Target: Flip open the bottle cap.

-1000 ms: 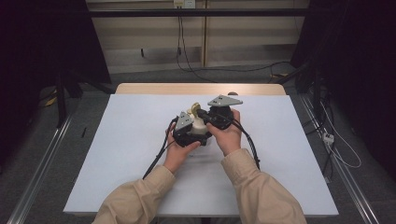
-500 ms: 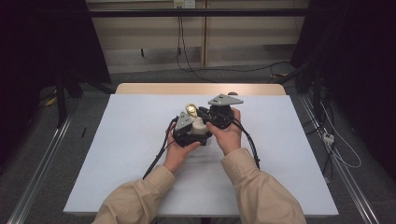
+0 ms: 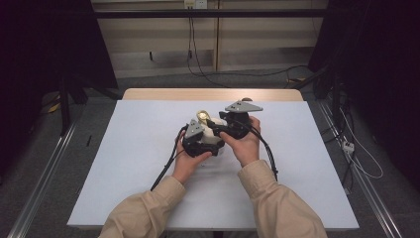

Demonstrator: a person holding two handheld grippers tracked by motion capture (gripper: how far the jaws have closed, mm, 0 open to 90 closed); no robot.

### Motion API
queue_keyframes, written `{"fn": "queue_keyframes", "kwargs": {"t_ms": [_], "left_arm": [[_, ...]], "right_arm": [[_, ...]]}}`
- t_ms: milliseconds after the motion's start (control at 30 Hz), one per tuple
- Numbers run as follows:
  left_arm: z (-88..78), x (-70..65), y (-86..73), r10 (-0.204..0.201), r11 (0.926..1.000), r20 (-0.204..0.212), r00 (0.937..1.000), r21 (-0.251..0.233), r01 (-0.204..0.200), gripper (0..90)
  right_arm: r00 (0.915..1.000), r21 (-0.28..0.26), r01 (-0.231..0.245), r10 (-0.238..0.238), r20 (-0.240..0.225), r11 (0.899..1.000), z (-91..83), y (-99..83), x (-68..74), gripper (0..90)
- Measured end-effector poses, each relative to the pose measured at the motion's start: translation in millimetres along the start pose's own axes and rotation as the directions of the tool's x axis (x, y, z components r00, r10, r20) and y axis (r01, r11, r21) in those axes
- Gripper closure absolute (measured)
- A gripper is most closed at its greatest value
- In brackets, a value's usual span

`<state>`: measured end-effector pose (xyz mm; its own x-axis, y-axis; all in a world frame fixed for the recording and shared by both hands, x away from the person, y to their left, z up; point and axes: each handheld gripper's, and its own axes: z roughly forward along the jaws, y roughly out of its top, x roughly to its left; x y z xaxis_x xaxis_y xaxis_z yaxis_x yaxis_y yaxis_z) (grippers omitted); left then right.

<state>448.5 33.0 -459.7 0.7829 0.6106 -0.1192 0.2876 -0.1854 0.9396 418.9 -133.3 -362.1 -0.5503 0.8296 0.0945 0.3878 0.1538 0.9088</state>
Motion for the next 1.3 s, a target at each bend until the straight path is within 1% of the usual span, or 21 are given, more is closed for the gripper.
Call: {"fn": "queue_keyframes", "kwargs": {"t_ms": [67,100,200,300,400,500,533,567,600,633,700,733,767,833,900,967,1033,1100,1200,1267,1300], "left_arm": [[-0.6,-0.4,0.0,0.003,1.0,-0.003,1.0,0.006,-0.003,4.2],[-0.9,-0.1,0.0,-0.002,1.0,-0.001,1.0,0.009,0.002,4.2],[-1.6,1.7,-0.2,-0.033,0.999,0.013,0.9994,0.03,0.033,3.5],[-3.3,1.5,0.0,-0.032,0.9986,0.014,0.9994,0.042,0.032,3.2],[-6.8,0.7,0.0,-0.012,0.9985,0.022,0.9997,0.054,0.011,3.1],[-9.9,0.3,-0.6,-0.012,0.9976,0.035,0.9993,0.069,0.01,3.1],[-11.6,-0.8,-1.0,0.025,0.9955,0.021,0.9995,0.091,-0.027,3.1],[-13.7,-1.7,-2.0,0.057,0.9926,0.015,0.9983,0.106,-0.058,3.2],[-16.5,-2.1,-3.9,0.071,0.9907,0.021,0.9973,0.115,-0.073,3.3],[-20.1,-1.2,-5.3,0.075,0.9908,0.029,0.9968,0.111,-0.078,4.1],[-29.1,1.9,-5.7,0.084,0.9902,0.016,0.9964,0.111,-0.085,4.1],[-33.8,3.1,-5.7,0.07,0.9922,0.015,0.9974,0.102,-0.072,3.7],[-38.6,4.4,-5.7,0.066,0.9936,0.016,0.9977,0.091,-0.067,4.3],[-47.4,6.2,-5.5,0.062,0.9944,0.014,0.998,0.085,-0.063,4.3],[-55.6,7.6,-4.9,0.048,0.9955,0.012,0.9988,0.081,-0.049,4.3],[-62.6,8.5,-4.0,0.051,0.9955,0.006,0.9987,0.079,-0.051,4.2],[-71.5,9.5,-3.3,0.053,0.9958,0.006,0.9986,0.074,-0.053,4.3],[-79.2,11.3,-2.6,0.047,0.9962,0.011,0.9989,0.074,-0.047,4.2],[-90.1,13.4,-2.3,0.035,0.9979,0.017,0.9992,0.054,-0.036,4.2],[-96.1,14.9,-3.3,0.033,0.9976,0.012,0.9994,0.06,-0.034,3.9],[-99.0,15.9,-3.7,0.041,0.9971,0.003,0.9992,0.065,-0.041,3.9]], "right_arm": [[0.9999,0.001,-0.01,0.01,-0.008,1.0,-1.9,-0.6,-2.3,35.7],[0.9999,-0.003,-0.009,0.009,-0.009,1.0,-2.5,-1.0,-3.5,34.1],[0.9996,0.003,-0.025,0.025,-0.015,1.0,-3.5,-3.0,-6.3,29.1],[0.9992,0.003,-0.037,0.037,-0.017,0.999,-4.3,-5.6,-8.3,26.5],[0.999,0.002,-0.036,0.036,-0.025,0.999,-7.7,-8.9,-9.1,24.7],[0.9989,0.002,-0.04,0.04,-0.025,0.999,-12.6,-11.9,-11.5,24.0],[0.9988,0.001,-0.042,0.042,-0.025,0.999,-14.1,-12.8,-12.1,23.9],[0.9984,-0.006,-0.046,0.046,-0.032,0.999,-16.5,-14.3,-13.1,23.7],[0.9983,-0.001,-0.047,0.047,-0.036,0.999,-18.9,-15.4,-13.8,23.1],[0.9984,0.004,-0.045,0.045,-0.033,0.999,-21.1,-16.3,-14.3,22.5],[0.9984,0.003,-0.045,0.045,-0.034,0.999,-25.5,-18.4,-15.6,21.7],[0.9982,0.001,-0.047,0.047,-0.039,0.999,-27.9,-19.4,-16.4,21.3],[0.9982,-0.003,-0.044,0.044,-0.042,0.999,-30.0,-20.8,-17.4,21.1],[0.9975,-0.004,-0.049,0.049,-0.05,0.999,-33.9,-24.5,-18.8,19.6],[0.998,-0.002,-0.039,0.039,-0.05,0.999,-37.0,-29.2,-19.9,17.8],[0.9981,-0.001,-0.021,0.021,-0.058,1.0,-40.0,-34.3,-20.7,17.1],[0.9975,0.008,-0.017,0.017,-0.068,1.0,-43.9,-39.0,-21.3,15.9],[0.9973,0.005,-0.011,0.012,-0.073,1.0,-48.9,-43.3,-21.7,15.8],[0.9966,0.001,-0.008,0.008,-0.082,1.0,-57.1,-49.7,-23.1,15.7],[0.9965,-0.005,-0.01,0.009,-0.083,1.0,-62.7,-54.8,-24.6,15.8],[0.9961,-0.006,-0.017,0.016,-0.086,1.0,-65.6,-57.6,-25.3,15.7]]}}
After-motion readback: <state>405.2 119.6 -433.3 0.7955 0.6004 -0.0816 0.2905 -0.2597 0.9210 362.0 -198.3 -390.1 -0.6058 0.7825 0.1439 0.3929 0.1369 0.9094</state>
